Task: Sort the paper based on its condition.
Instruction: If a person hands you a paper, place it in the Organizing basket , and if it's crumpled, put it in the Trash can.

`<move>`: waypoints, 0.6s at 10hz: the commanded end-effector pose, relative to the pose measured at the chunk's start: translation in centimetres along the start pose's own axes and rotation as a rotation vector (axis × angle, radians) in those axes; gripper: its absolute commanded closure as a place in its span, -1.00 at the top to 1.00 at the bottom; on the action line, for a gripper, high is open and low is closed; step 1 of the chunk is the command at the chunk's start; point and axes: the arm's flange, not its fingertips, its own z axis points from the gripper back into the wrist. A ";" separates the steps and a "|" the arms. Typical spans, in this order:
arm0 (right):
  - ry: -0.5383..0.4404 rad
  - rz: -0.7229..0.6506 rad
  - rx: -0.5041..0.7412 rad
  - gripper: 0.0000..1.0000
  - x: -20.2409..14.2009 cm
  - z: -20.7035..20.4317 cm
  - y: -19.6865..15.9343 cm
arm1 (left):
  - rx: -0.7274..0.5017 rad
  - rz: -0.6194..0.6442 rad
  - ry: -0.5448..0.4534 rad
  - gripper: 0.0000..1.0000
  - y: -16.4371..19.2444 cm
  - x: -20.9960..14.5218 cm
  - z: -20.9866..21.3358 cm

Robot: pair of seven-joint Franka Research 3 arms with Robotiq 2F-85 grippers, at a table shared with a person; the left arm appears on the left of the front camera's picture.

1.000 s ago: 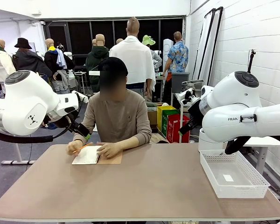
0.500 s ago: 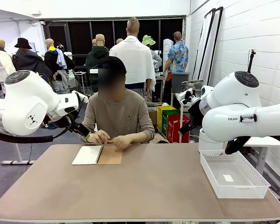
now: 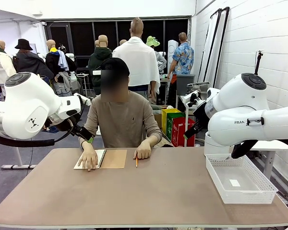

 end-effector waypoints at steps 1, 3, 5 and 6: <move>0.000 0.000 0.000 1.00 0.0 0.0 0.0 | 0.000 0.002 -0.001 1.00 0.1 0.0 0.0; 0.000 0.000 0.000 1.00 0.0 0.0 0.0 | 0.000 0.002 -0.001 1.00 0.1 0.0 0.0; 0.000 0.000 0.000 1.00 0.0 0.0 0.0 | 0.000 0.002 -0.001 1.00 0.1 0.0 0.0; 0.000 0.000 0.000 1.00 0.0 0.0 0.0 | 0.000 0.002 -0.001 1.00 0.1 0.0 0.0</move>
